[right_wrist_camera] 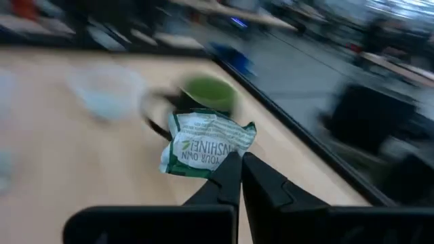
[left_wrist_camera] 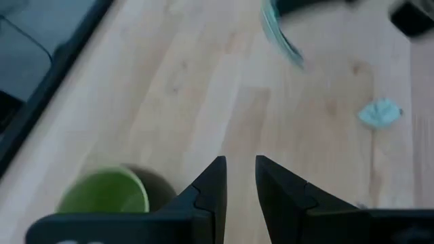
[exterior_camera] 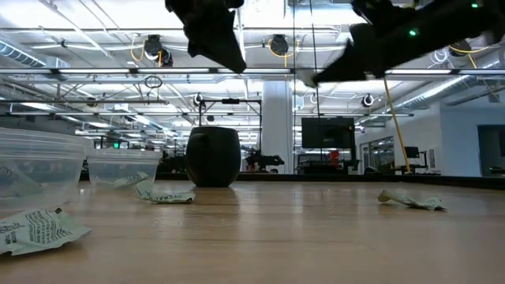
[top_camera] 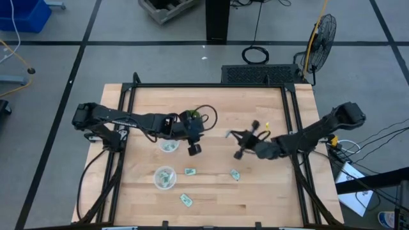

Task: Pick and place Stevia / Truvia into bins
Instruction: Put the dark green truvia packet into the top transparent container

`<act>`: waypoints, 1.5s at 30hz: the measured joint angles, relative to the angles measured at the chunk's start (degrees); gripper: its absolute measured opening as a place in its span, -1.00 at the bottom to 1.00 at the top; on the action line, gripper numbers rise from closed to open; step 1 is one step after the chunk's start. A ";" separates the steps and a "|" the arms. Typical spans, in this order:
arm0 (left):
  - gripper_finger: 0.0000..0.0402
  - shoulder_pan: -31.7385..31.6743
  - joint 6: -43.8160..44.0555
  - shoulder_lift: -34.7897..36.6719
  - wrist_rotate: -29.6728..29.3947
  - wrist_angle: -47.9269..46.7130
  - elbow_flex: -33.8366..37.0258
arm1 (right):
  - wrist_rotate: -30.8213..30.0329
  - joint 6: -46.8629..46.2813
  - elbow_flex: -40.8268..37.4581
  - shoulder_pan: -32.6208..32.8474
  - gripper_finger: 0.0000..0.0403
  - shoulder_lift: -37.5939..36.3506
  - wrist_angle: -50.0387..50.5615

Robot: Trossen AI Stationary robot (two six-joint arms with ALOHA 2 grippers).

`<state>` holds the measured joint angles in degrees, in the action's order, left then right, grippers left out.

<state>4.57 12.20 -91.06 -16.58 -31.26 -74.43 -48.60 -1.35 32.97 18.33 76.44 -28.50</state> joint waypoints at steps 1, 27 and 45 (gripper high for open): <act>-0.57 -0.37 -0.81 -0.29 -0.04 1.30 -0.04 | 3.06 1.76 0.02 -1.09 -1.00 1.15 -4.14; -0.57 -3.44 -6.04 -8.53 3.38 16.21 -0.02 | 9.86 11.42 0.04 -8.20 -1.00 13.11 -26.38; -0.57 -3.37 -6.06 -6.73 3.07 13.77 0.02 | 9.75 9.65 0.07 -8.15 -1.00 13.08 -21.02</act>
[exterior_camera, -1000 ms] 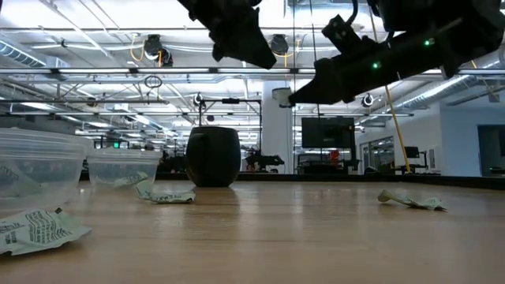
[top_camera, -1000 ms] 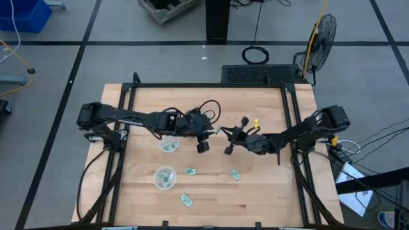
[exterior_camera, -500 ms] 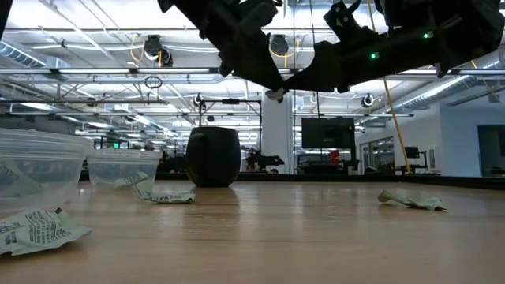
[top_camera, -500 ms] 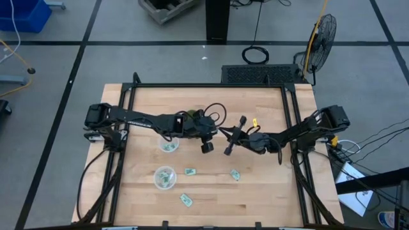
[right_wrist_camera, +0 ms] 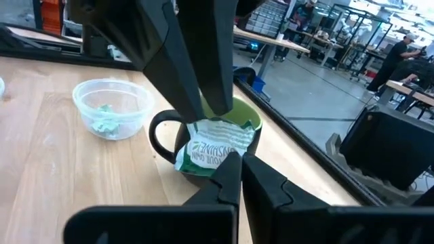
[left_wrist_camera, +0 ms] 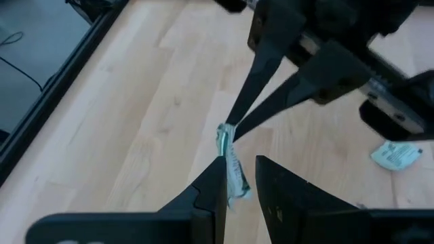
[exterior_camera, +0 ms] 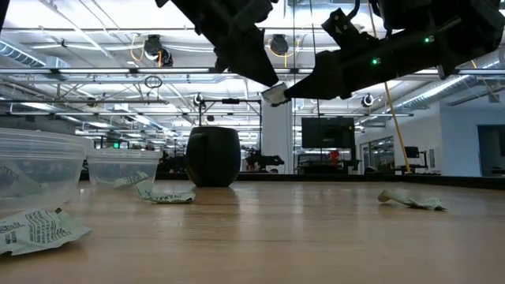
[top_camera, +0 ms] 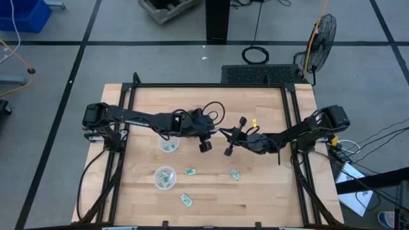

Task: Pick and place Stevia / Truvia into bins
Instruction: Put the dark green truvia packet into the top transparent container

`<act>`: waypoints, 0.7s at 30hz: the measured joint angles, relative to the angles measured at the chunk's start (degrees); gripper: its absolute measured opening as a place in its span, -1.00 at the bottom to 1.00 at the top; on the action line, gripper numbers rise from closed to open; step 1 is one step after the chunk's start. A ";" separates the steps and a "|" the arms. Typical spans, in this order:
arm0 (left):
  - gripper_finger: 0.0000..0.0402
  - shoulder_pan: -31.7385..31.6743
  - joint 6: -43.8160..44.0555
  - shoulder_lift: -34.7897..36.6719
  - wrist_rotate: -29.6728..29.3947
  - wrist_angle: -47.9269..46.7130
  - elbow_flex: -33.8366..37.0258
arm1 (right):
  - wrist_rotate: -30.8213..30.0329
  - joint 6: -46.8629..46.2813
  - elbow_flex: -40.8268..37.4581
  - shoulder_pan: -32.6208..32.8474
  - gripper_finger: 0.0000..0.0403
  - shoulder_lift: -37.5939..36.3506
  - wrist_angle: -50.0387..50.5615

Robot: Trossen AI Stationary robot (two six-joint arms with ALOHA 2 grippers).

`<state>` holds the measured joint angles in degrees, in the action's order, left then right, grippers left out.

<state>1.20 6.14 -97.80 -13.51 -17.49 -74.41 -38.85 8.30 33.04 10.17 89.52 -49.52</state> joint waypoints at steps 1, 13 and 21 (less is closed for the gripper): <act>-0.57 -0.01 -0.11 0.00 0.00 -0.45 0.00 | 0.00 0.13 0.00 0.00 -1.00 0.00 -0.04; -0.58 -0.01 -0.01 -0.02 0.12 -1.16 0.00 | 0.18 0.19 0.00 0.86 -1.00 0.00 -1.20; -0.58 0.01 0.06 -0.02 0.21 -1.03 0.00 | 4.48 1.64 0.00 0.83 -1.00 0.00 -5.60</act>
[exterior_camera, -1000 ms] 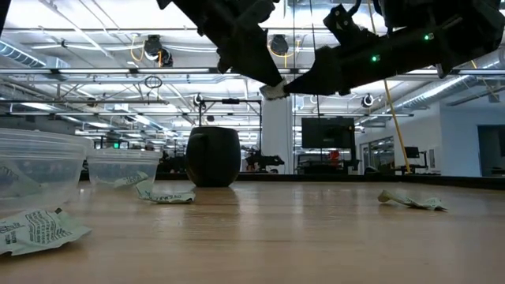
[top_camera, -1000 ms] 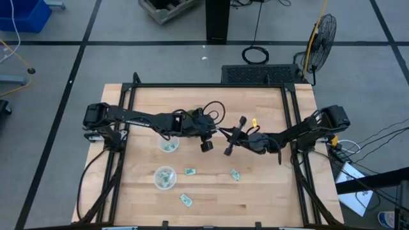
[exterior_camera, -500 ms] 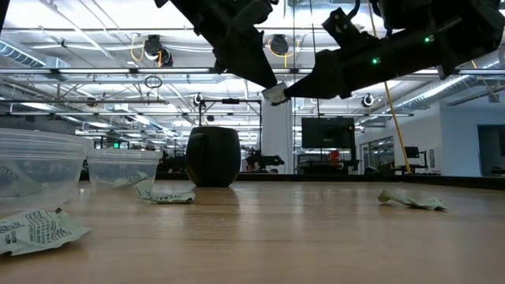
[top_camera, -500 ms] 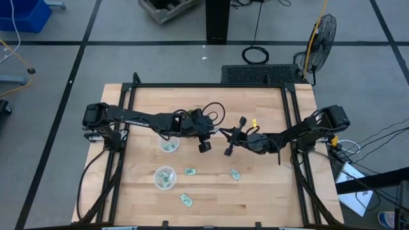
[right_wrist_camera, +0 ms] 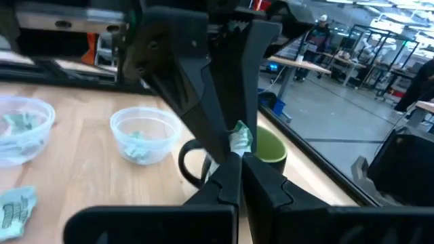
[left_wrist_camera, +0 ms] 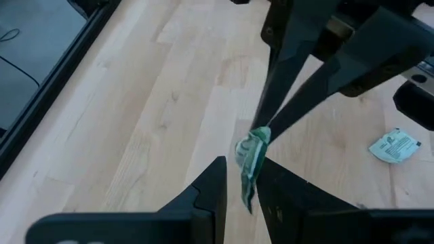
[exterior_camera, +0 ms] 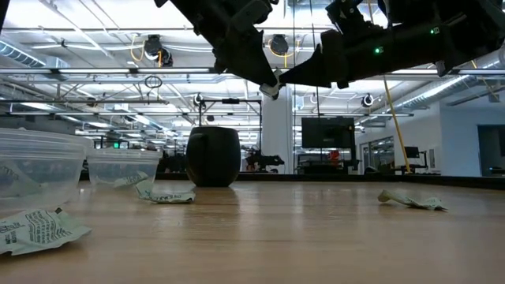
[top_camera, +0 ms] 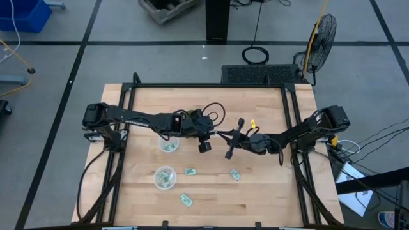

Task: Pick and place Stevia / Truvia into bins
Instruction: Put the dark green truvia packet into the top transparent container

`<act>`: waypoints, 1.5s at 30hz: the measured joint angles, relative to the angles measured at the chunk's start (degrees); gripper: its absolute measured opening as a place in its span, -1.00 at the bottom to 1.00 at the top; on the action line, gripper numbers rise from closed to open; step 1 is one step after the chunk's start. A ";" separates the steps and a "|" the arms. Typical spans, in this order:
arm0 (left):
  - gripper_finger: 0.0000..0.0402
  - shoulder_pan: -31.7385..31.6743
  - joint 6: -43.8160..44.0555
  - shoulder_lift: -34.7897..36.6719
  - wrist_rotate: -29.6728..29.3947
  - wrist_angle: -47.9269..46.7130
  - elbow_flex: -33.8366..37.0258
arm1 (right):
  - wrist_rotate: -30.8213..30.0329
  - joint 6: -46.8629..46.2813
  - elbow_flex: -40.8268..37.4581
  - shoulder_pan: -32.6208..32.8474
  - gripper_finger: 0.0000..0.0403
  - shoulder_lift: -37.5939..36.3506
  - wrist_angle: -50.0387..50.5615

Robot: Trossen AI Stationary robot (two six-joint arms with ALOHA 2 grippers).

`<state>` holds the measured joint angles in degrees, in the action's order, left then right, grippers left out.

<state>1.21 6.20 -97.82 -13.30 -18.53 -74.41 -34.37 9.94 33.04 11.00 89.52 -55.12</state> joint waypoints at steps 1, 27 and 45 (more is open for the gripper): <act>-0.58 0.00 0.00 0.00 -0.02 -0.01 0.00 | -0.02 0.10 0.00 -0.02 -1.00 0.00 -0.25; -0.98 0.09 3.43 0.00 -0.28 -6.14 0.00 | -0.02 -3.64 0.00 -0.28 -0.59 0.00 3.94; -0.98 6.04 47.21 2.36 -7.92 -56.25 0.18 | -0.02 -12.29 -0.04 -0.28 -0.24 0.00 15.72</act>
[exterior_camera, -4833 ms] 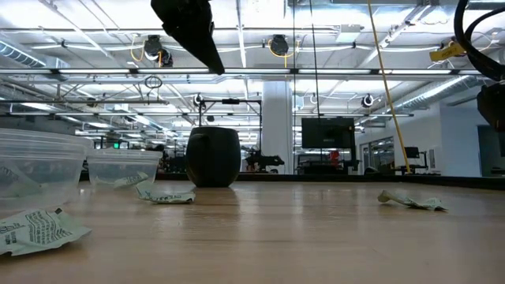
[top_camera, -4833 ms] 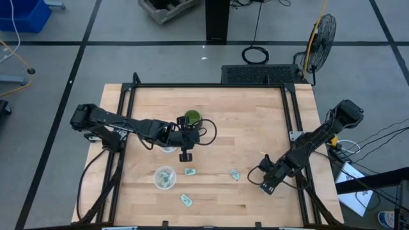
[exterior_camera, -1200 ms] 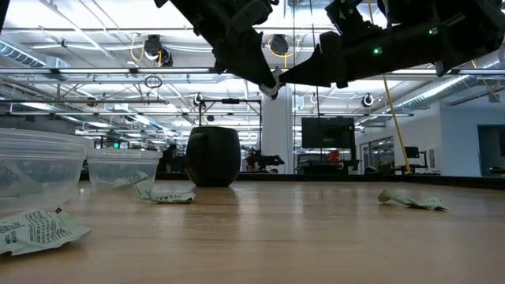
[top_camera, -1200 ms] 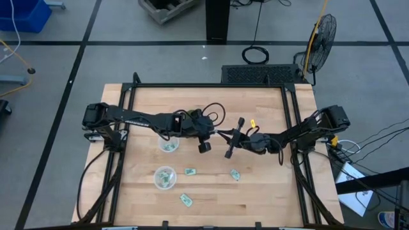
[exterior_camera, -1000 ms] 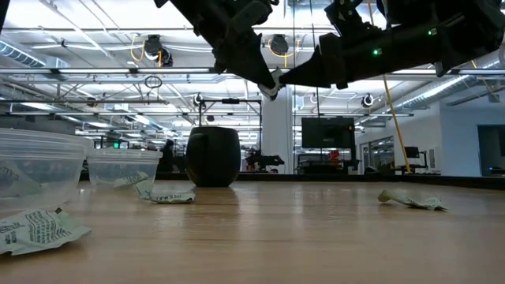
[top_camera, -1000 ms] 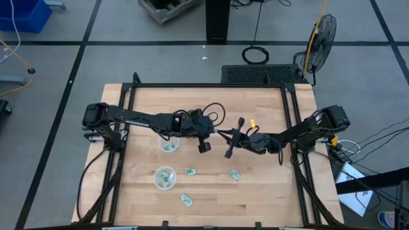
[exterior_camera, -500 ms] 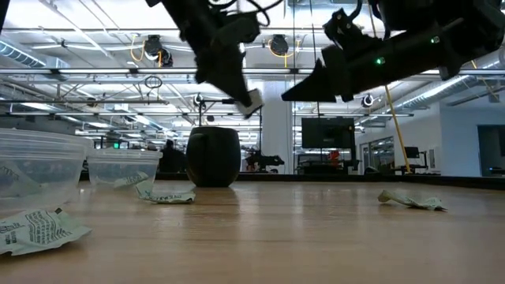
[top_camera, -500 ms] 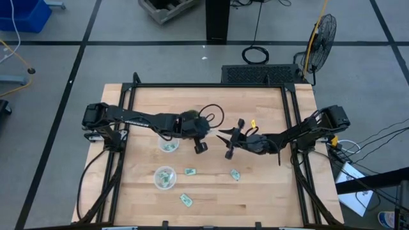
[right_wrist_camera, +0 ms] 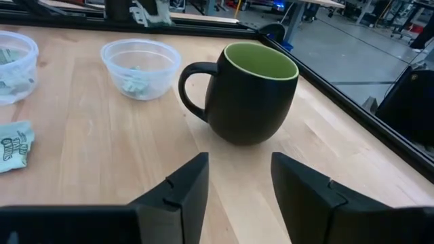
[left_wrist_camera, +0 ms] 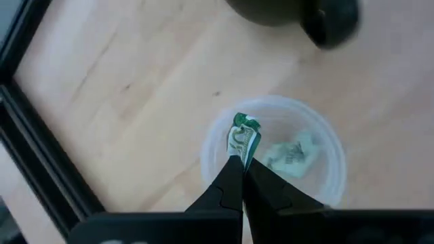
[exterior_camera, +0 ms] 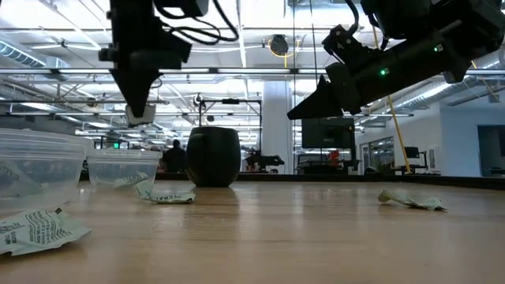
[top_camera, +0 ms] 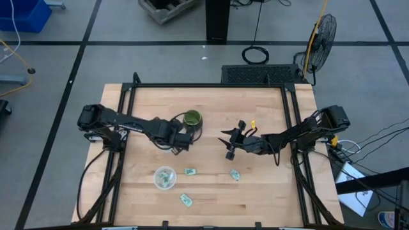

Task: Pick and place Stevia / Truvia into bins
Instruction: Put the dark green truvia packet into the top transparent container

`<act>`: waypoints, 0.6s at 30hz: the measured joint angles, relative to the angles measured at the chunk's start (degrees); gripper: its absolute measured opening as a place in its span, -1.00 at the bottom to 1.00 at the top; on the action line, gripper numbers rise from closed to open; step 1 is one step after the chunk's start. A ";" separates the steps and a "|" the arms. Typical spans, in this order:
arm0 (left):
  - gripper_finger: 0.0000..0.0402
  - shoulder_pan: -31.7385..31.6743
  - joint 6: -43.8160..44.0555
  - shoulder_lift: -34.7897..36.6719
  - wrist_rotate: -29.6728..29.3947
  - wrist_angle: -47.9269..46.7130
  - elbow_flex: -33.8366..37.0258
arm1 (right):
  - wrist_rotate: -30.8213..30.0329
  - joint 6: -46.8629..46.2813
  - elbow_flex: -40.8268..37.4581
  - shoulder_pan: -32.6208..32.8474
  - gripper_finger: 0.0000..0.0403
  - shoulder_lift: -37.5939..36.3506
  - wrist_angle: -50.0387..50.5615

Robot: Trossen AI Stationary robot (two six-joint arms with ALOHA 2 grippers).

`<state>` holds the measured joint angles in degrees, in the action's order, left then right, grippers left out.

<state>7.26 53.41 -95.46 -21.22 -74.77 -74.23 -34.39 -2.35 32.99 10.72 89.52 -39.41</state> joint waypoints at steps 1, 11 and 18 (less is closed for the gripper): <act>-0.98 0.00 1.65 -0.09 -0.59 0.03 0.59 | 0.00 0.00 0.00 0.00 -0.24 0.00 0.01; -0.98 -0.97 2.05 -0.17 3.20 4.77 7.97 | 0.13 -0.02 0.00 0.28 -0.24 0.00 0.01; -0.94 -1.02 1.34 -0.17 3.68 7.09 11.94 | 0.15 -0.02 0.00 0.26 -0.23 0.00 0.01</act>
<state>6.24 54.75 -95.64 -17.54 -67.68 -62.29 -34.24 -2.37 32.99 10.98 89.52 -39.40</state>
